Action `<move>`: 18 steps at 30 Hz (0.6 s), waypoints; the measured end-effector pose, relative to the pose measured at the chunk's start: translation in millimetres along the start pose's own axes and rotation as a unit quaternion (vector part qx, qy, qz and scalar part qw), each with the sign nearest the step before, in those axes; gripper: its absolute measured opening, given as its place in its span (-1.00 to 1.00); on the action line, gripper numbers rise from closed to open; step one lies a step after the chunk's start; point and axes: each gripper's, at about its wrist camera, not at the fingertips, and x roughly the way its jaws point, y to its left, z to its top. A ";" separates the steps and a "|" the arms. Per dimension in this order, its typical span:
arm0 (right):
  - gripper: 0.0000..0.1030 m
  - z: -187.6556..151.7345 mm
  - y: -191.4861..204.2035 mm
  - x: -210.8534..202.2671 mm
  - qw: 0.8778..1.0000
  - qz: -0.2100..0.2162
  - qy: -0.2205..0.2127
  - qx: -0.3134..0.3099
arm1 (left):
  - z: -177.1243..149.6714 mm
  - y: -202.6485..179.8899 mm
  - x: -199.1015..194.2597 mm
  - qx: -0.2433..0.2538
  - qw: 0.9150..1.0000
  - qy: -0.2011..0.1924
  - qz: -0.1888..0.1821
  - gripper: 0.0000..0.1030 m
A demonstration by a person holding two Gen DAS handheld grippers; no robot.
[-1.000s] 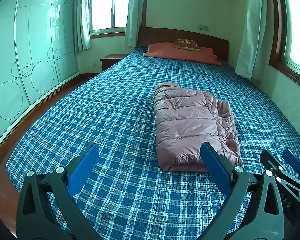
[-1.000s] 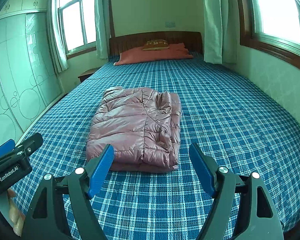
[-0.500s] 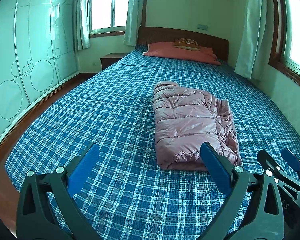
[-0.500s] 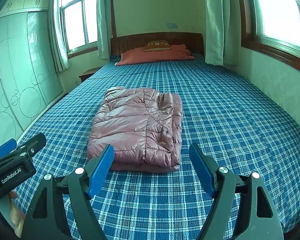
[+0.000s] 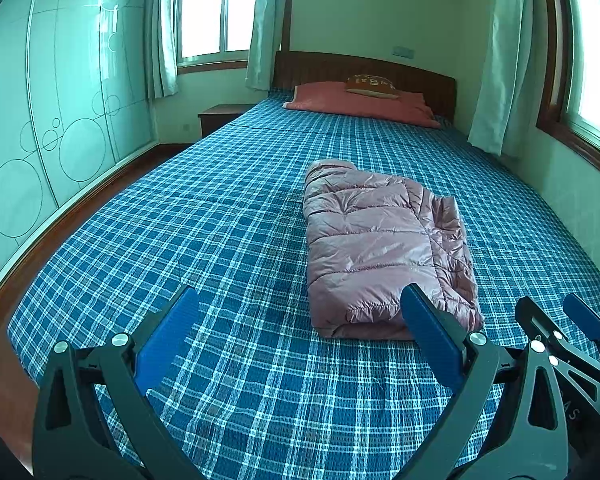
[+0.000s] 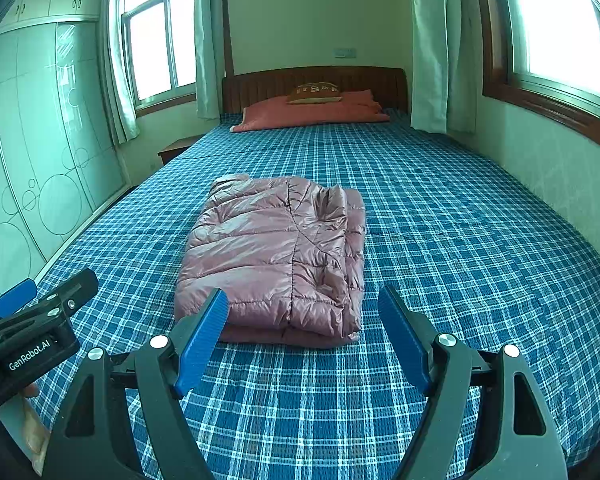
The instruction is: Fold large clothes
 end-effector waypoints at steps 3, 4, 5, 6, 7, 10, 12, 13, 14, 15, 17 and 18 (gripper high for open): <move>0.48 -1.0 0.2 0.5 1.000 0.000 0.001 0.000 | -0.6 -0.3 -0.1 0.000 1.000 -0.002 0.000 0.96; 0.48 -1.0 0.2 0.7 1.000 0.000 0.002 -0.001 | -0.8 -0.6 -0.2 0.000 1.000 -0.002 -0.001 0.96; 0.48 -0.9 0.4 0.5 1.000 0.000 0.002 -0.001 | -1.0 -1.0 -0.4 0.000 1.000 -0.002 -0.001 0.96; 0.48 -1.2 0.5 0.6 1.000 0.000 0.001 -0.002 | -1.0 -0.9 0.1 -0.001 1.000 -0.002 -0.002 0.96; 0.48 -1.2 0.6 0.6 1.000 0.000 0.001 -0.002 | -1.4 -1.3 -0.4 -0.001 1.000 -0.001 -0.002 0.96; 0.48 -1.1 0.7 0.4 1.000 0.000 0.001 -0.002 | -1.5 -1.3 0.9 -0.001 1.000 0.001 -0.001 0.96; 0.48 -1.0 0.6 0.3 1.000 0.001 0.001 -0.002 | -1.3 -1.8 1.3 0.000 1.000 0.003 -0.001 0.96; 0.48 -1.0 0.7 0.3 1.000 0.000 0.000 -0.002 | -1.4 -2.1 0.6 -0.001 1.000 0.002 -0.001 0.96; 0.48 -0.8 0.6 0.1 1.000 0.000 0.000 -0.002 | -1.5 -2.0 0.4 -0.001 1.000 0.001 -0.001 0.96; 0.48 -0.7 0.7 0.2 1.000 0.000 0.000 -0.002 | -1.6 -1.9 0.7 0.000 1.000 -0.001 -0.001 0.96; 0.48 -0.3 0.3 0.2 1.000 -0.001 -0.001 -0.002 | -1.3 -1.5 0.8 0.000 1.000 -0.004 -0.004 0.96; 0.48 -0.3 0.2 0.2 1.000 -0.001 -0.001 -0.003 | -1.6 -1.5 0.4 0.000 1.000 -0.004 -0.006 0.96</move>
